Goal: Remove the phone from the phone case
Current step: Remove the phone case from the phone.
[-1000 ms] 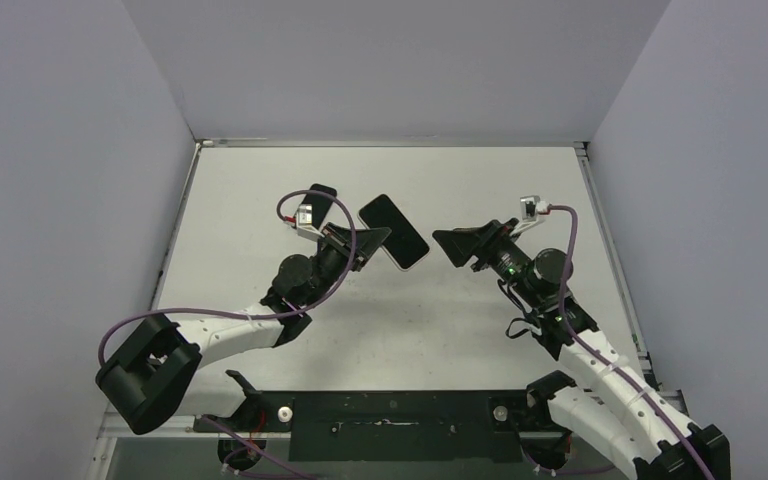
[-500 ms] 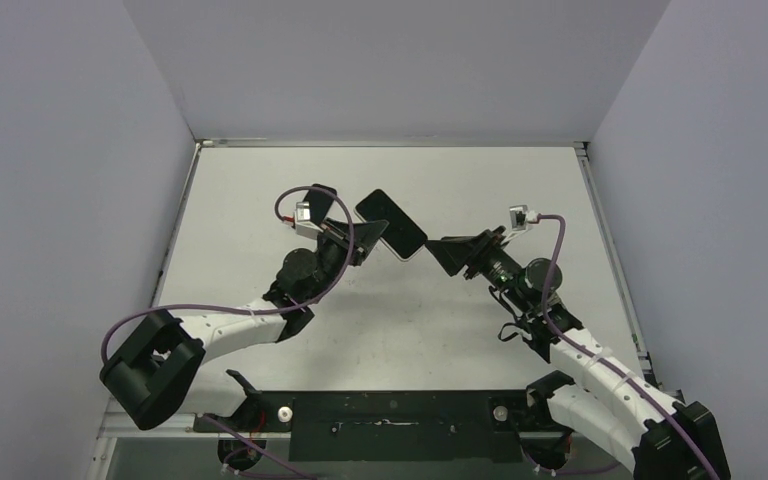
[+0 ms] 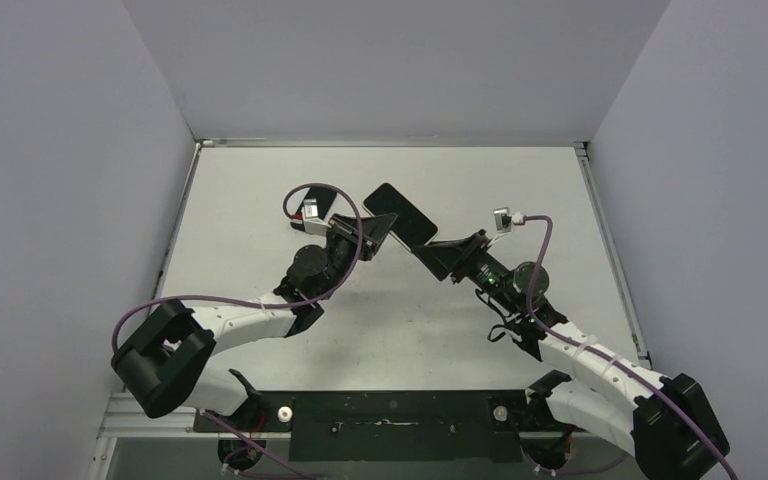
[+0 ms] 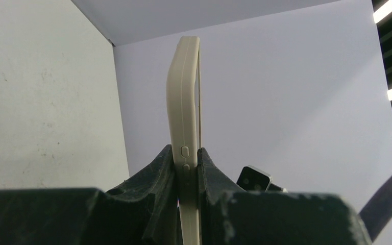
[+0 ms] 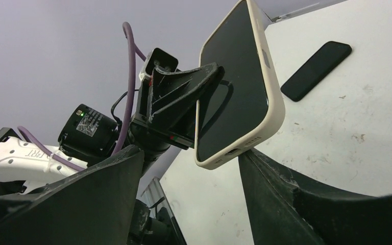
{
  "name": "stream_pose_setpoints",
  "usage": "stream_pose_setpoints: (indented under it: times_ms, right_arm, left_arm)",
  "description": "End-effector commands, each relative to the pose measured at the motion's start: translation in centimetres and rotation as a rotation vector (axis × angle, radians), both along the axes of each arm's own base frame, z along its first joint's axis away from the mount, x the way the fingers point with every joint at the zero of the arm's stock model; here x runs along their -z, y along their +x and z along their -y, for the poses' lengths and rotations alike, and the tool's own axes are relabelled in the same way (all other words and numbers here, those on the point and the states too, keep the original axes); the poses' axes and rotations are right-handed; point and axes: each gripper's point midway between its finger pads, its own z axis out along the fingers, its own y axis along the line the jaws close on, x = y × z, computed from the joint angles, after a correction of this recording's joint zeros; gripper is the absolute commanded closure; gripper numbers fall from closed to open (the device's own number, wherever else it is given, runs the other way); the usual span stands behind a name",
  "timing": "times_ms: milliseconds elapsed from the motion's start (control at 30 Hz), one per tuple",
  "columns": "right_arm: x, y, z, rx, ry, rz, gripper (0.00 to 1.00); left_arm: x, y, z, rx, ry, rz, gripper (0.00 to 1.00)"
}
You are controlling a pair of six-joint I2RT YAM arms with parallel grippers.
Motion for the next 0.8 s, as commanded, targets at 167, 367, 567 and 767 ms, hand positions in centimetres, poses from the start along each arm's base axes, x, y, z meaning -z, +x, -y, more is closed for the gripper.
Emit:
stream_pose_setpoints:
  times_ms: [167, 367, 567, 767]
  right_arm:
    - [-3.4, -0.6, -1.0, -0.03, 0.089, 0.101, 0.4]
    - [-3.8, -0.9, -0.9, -0.026, 0.099, 0.14, 0.53]
    - [-3.6, -0.9, -0.7, -0.013, 0.08, 0.169, 0.71]
    - [-3.8, -1.2, -0.3, 0.006, 0.042, 0.252, 0.89]
  left_arm:
    - [-7.7, -1.1, -0.5, 0.004, -0.224, 0.144, 1.0]
    - [-7.4, -1.5, -0.7, 0.0, -0.215, 0.12, 1.0]
    - [-7.0, -1.9, -0.8, 0.018, -0.221, 0.09, 1.0]
    - [-6.1, -2.3, -0.5, 0.056, -0.198, 0.051, 1.0]
